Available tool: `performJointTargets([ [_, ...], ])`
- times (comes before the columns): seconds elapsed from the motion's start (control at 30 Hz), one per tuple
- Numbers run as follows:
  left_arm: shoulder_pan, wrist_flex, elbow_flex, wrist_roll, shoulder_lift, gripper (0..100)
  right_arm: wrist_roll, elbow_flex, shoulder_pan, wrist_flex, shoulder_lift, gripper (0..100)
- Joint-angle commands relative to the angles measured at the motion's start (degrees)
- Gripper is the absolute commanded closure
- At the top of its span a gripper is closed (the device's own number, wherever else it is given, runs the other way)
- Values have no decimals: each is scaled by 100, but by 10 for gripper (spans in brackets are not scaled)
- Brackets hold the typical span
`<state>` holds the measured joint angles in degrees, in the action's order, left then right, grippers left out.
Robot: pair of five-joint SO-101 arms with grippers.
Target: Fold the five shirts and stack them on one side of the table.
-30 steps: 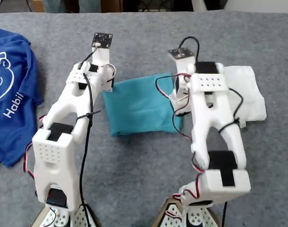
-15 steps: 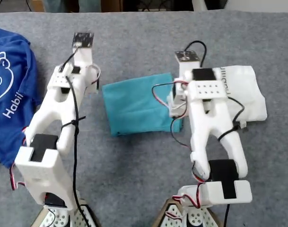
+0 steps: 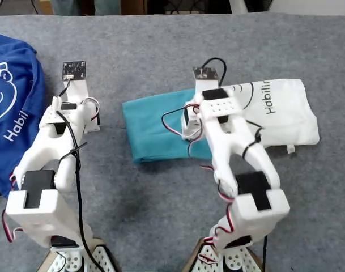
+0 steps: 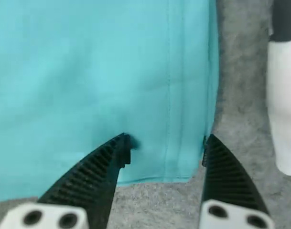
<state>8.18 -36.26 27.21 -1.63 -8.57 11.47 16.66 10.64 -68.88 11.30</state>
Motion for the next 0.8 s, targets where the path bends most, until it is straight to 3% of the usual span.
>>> performJointTargets([
  [0.0,13,79,-48,9,97,971,79,-681,70,35,418,743],
  [0.43,40,70,-57,9,70,971,35,-1437,53,-316,1859,747],
  [0.5,48,70,-57,9,70,971,35,-1516,53,-396,1903,792],
  [0.63,48,70,-57,9,62,971,35,-1640,53,-624,1921,971],
  [0.77,48,70,-57,9,62,971,26,-1727,44,-844,1886,957],
])
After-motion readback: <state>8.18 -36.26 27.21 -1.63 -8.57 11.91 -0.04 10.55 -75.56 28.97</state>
